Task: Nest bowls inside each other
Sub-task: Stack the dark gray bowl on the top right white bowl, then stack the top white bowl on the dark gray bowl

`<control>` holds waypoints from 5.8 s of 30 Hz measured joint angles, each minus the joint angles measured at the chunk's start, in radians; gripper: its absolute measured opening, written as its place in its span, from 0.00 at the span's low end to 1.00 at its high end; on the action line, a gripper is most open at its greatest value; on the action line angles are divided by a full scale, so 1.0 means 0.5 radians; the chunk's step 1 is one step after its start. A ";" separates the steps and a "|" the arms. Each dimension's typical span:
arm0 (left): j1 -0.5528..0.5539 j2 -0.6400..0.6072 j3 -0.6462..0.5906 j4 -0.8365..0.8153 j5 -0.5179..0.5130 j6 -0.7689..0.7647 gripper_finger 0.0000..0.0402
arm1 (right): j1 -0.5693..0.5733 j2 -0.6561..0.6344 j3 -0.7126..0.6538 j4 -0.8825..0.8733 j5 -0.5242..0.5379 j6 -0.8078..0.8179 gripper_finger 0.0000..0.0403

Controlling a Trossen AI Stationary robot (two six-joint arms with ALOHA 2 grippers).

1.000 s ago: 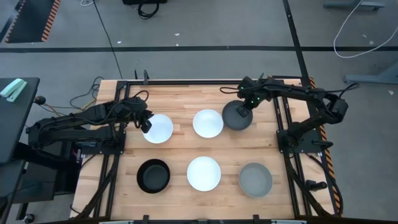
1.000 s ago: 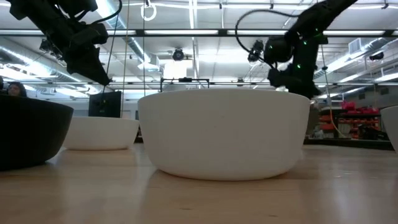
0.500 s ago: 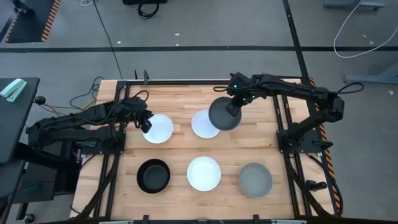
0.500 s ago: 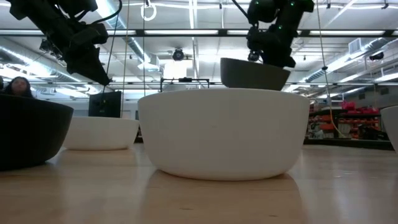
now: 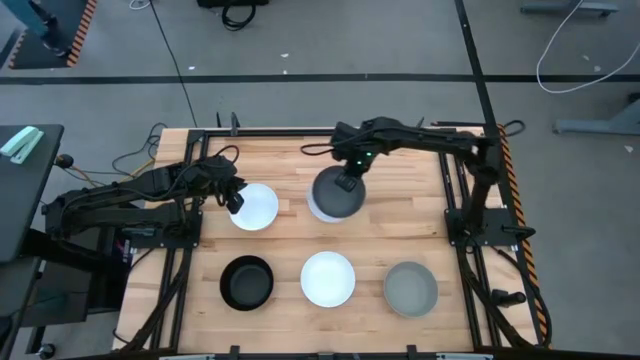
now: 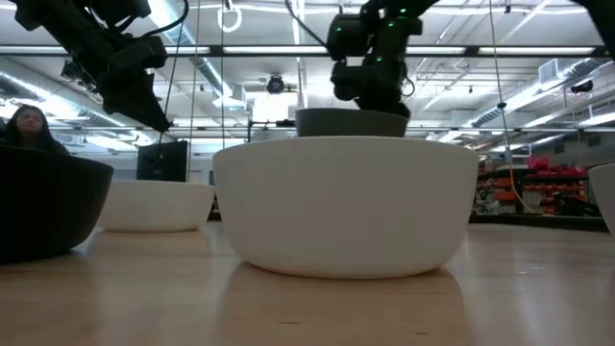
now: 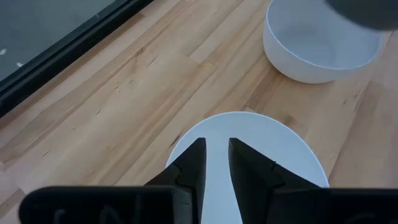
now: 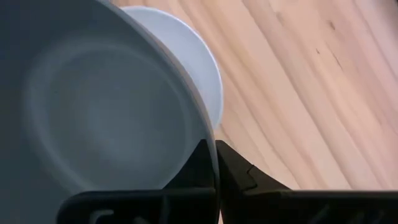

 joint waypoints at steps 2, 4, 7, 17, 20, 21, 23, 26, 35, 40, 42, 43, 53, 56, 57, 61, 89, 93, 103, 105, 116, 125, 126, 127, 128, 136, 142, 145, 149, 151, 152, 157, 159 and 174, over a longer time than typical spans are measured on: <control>-0.001 0.000 0.000 0.000 0.000 0.000 0.18 | 0.000 0.103 0.105 -0.045 -0.001 -0.021 0.00; -0.001 0.001 0.000 0.000 0.000 0.000 0.18 | -0.002 0.193 0.194 -0.069 -0.007 -0.034 0.00; 0.000 0.000 0.000 0.000 0.000 0.000 0.18 | 0.000 0.318 0.296 -0.100 -0.030 -0.078 0.00; 0.000 0.000 0.000 -0.001 0.000 -0.001 0.20 | -0.054 0.545 0.360 -0.154 -0.049 -0.140 0.00; 0.000 0.000 0.000 -0.001 0.000 -0.001 0.20 | -0.064 0.576 0.360 -0.152 -0.054 -0.151 0.00; -0.001 0.000 0.000 -0.001 0.001 0.000 0.20 | -0.064 0.581 0.358 -0.153 -0.060 -0.165 0.00; -0.001 0.000 0.000 0.000 0.000 -0.001 0.19 | -0.063 0.587 0.354 -0.137 -0.098 -0.188 0.00; 0.000 0.000 0.000 -0.001 0.000 -0.004 0.19 | -0.056 0.591 0.354 -0.136 -0.124 -0.192 0.00; -0.001 0.000 0.000 -0.002 0.001 -0.019 0.20 | -0.053 0.591 0.352 -0.133 -0.141 -0.139 0.06; -0.001 0.000 0.000 -0.002 0.001 -0.020 0.19 | -0.053 0.577 0.351 -0.132 -0.140 -0.138 0.13; -0.001 0.000 0.000 -0.002 0.001 -0.021 0.19 | -0.053 0.545 0.350 -0.135 -0.136 -0.138 0.15; -0.001 0.000 0.000 -0.002 0.001 -0.021 0.18 | -0.053 0.522 0.350 -0.134 -0.135 -0.137 0.16; -0.001 0.000 0.000 -0.002 0.001 -0.022 0.20 | -0.040 0.305 0.351 -0.134 -0.134 -0.098 0.18; -0.001 0.009 0.000 -0.002 0.002 -0.047 0.19 | -0.005 0.288 0.351 -0.135 -0.134 -0.132 0.18; -0.001 0.022 0.000 -0.002 0.003 -0.072 0.19 | 0.005 0.284 0.351 -0.139 -0.135 -0.134 0.17; 0.001 0.106 -0.002 -0.020 0.017 -0.079 0.19 | 0.027 0.279 0.351 -0.189 -0.135 -0.138 0.16; 0.763 0.876 -0.002 -0.062 0.561 -0.024 0.34 | 0.239 -0.018 0.349 -0.416 0.141 0.029 0.17; 0.797 0.878 0.036 -0.061 0.581 -0.019 0.37 | 0.259 -0.073 0.350 -0.414 0.193 0.048 0.17; 0.745 0.877 0.203 -0.163 0.732 -0.035 0.39 | 0.270 -0.092 0.311 -0.397 0.197 0.075 0.17; 0.712 0.877 0.204 -0.194 0.733 -0.064 0.38 | 0.272 -0.091 0.289 -0.407 0.196 0.080 0.17; 0.667 0.932 0.204 -0.246 0.681 -0.129 0.39 | 0.271 -0.090 0.223 -0.401 0.197 0.093 0.17; 0.667 1.224 0.203 -0.264 0.666 -0.141 0.39 | 0.271 -0.090 0.170 -0.395 0.196 0.093 0.17; 0.666 1.256 0.203 -0.261 0.666 -0.141 0.39 | 0.271 -0.090 0.166 -0.395 0.196 0.094 0.17; 0.666 1.290 0.204 -0.261 0.666 -0.137 0.39 | 0.271 -0.090 0.164 -0.397 0.196 0.094 0.17; 0.666 1.322 0.203 -0.261 0.666 -0.137 0.39 | 0.271 -0.090 0.164 -0.396 0.196 0.094 0.17; 0.667 1.515 0.203 -0.192 0.666 -0.127 0.32 | 0.285 -0.090 0.164 -0.394 0.195 0.092 0.17; 0.669 1.515 0.203 -0.156 0.667 -0.120 0.23 | 0.301 -0.090 0.164 -0.395 0.195 0.091 0.17; 0.669 1.514 0.204 -0.155 0.667 -0.102 0.16 | 0.301 -0.090 0.164 -0.394 0.195 0.089 0.17; 0.671 1.513 0.204 -0.154 0.689 -0.062 0.06 | 0.301 -0.090 0.164 -0.394 0.196 0.087 0.17; 0.671 1.510 0.208 -0.149 0.703 -0.023 0.03 | 0.301 -0.090 0.164 -0.394 0.196 0.087 0.17; 0.671 1.510 0.208 -0.147 0.702 -0.020 0.03 | 0.301 -0.090 0.164 -0.394 0.195 0.087 0.17; 0.671 1.511 0.207 -0.150 0.676 -0.019 0.06 | 0.308 -0.090 0.164 -0.394 0.197 0.085 0.17; 0.671 1.511 0.210 -0.159 0.675 -0.017 0.04 | 0.318 -0.090 0.164 -0.394 0.196 0.058 0.17; 0.509 1.515 0.781 -0.678 0.653 -0.075 0.03 | 0.594 -0.169 0.164 -0.383 0.196 -0.064 0.17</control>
